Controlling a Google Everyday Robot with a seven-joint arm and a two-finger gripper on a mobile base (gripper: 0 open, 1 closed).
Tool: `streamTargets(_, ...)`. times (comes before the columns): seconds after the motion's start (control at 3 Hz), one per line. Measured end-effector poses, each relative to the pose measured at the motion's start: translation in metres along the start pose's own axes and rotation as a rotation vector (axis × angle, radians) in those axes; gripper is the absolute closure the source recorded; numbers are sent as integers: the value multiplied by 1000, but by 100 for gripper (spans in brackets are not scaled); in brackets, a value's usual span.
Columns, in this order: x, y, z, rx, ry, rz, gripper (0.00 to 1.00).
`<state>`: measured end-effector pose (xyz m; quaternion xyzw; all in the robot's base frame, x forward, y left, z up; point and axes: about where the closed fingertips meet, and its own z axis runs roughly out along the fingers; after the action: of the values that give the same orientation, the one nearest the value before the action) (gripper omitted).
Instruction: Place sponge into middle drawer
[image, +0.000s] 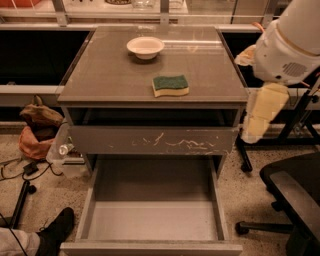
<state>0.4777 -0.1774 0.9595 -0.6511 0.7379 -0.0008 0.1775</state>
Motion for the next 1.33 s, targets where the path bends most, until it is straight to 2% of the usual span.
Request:
streamTargets(0.33,-35,-29,36,-37,-94,-89,0)
streamTargets(0.67,-35,-29,37,-37,-94,-89,0)
streamTargets(1.0,-38,-39,43,-23,-115,-104,0)
streamTargets(1.33,-45,-73,62,10,-171,-134,0)
